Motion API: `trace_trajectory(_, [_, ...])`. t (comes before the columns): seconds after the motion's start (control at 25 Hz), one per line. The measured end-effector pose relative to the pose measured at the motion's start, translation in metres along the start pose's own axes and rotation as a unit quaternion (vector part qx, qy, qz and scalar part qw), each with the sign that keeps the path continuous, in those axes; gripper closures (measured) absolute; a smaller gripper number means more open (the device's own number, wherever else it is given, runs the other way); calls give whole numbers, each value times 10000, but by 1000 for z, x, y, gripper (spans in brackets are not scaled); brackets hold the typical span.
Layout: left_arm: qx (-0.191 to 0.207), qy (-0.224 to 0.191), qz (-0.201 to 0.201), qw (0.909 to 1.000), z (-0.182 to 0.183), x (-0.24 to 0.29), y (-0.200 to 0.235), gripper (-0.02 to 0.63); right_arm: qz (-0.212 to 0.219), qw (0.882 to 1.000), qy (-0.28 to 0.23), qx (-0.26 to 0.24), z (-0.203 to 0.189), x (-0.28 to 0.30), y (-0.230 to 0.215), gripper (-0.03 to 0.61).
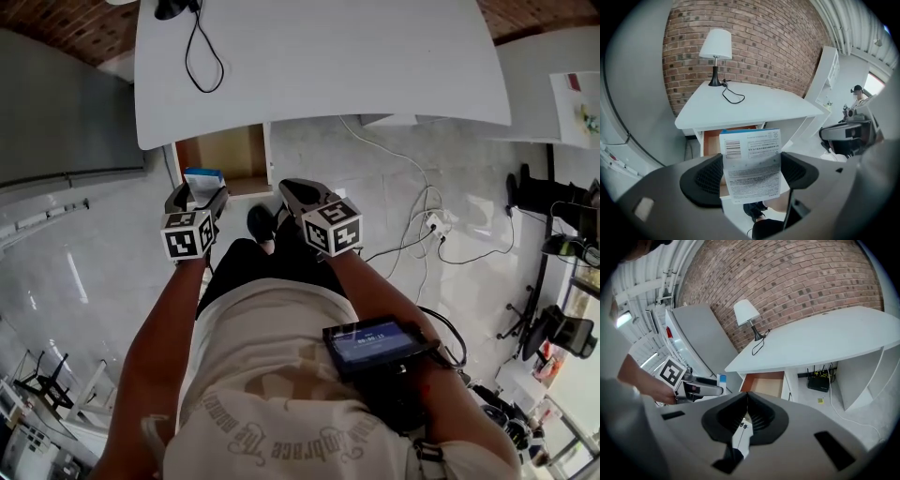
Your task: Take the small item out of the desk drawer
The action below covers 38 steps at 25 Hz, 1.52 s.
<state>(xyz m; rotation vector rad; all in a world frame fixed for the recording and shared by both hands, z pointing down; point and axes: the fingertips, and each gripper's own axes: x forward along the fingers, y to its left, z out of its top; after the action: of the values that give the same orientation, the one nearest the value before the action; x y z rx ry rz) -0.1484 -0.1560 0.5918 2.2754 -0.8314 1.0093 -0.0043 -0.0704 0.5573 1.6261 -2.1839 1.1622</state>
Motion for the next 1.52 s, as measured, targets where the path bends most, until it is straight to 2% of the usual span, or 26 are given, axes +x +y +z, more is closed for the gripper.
trace_trajectory(0.48, [-147, -515, -86, 9985, 12, -39, -9, 227, 9, 9993, -276, -262, 27, -14, 21, 572])
trace_trajectory(1.04, [-302, -1066, -439, 9929, 37, -63, -39, 229, 115, 9972, -460, -587, 48, -37, 36, 572])
trace_trajectory(1.32, [-254, -1243, -535, 9905, 43, -79, -44, 228, 162, 9956, -620, -690, 64, -46, 46, 572])
trace_trajectory(1.52, [-219, -1536, -542, 9864, 53, -94, -46, 228, 300, 9927, -722, -920, 81, -53, 58, 572])
